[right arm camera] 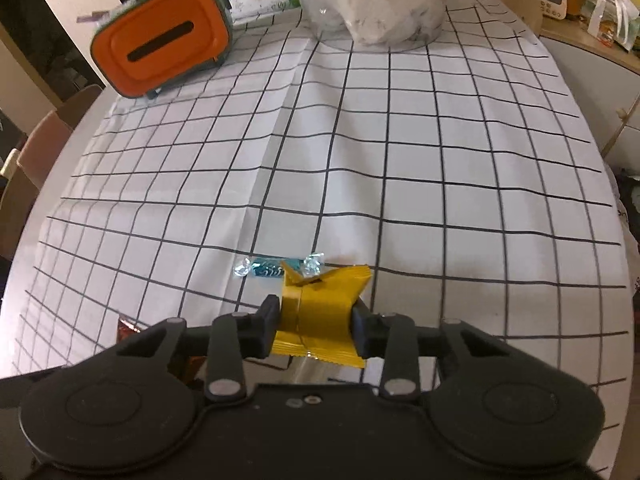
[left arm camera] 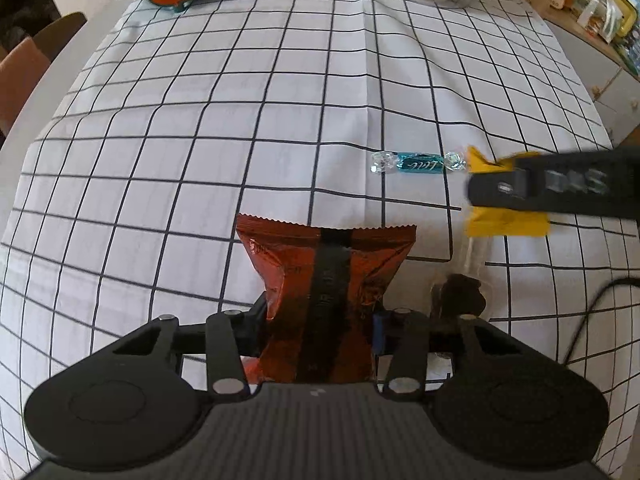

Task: Organize snacks
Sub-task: 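Lift both held snacks and carry them over the white box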

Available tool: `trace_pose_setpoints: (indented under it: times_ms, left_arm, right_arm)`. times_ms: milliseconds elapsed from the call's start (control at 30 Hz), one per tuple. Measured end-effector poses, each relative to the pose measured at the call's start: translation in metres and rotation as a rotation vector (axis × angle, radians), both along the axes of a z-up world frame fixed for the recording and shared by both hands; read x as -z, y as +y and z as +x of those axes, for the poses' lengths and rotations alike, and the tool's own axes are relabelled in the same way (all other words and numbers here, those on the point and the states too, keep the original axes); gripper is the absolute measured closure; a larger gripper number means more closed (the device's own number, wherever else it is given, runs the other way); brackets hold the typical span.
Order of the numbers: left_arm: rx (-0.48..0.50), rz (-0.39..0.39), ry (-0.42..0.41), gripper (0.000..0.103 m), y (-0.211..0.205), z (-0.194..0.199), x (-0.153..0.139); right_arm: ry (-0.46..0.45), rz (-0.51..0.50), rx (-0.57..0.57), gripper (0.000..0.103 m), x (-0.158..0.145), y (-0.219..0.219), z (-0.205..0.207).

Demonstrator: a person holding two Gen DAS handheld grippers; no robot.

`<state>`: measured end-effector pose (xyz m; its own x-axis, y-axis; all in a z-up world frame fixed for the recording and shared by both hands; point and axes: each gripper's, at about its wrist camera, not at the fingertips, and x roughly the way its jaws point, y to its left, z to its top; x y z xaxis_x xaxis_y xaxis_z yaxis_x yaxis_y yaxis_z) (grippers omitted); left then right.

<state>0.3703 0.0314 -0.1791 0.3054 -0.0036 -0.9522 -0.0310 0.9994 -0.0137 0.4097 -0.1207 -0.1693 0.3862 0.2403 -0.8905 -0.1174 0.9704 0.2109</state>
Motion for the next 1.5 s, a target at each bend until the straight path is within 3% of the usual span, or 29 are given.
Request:
trace_pose_setpoints:
  times_ms: [433, 967, 1200, 1500]
  left_arm:
    - [-0.019, -0.033, -0.041, 0.058, 0.011, -0.016, -0.051]
    - [0.034, -0.015, -0.071, 0.058, 0.000, -0.083, -0.135]
    - [0.093, -0.022, -0.068, 0.058, -0.014, -0.128, -0.158]
    - [0.160, -0.016, -0.061, 0.058, -0.036, -0.180, -0.165]
  right_arm:
    - [-0.036, 0.075, 0.000, 0.068, -0.050, -0.030, -0.053]
    - [-0.123, 0.159, -0.047, 0.068, -0.137, -0.051, -0.137]
    - [-0.120, 0.176, -0.096, 0.068, -0.154, -0.054, -0.184]
    - [-0.103, 0.161, -0.146, 0.068, -0.158, -0.056, -0.237]
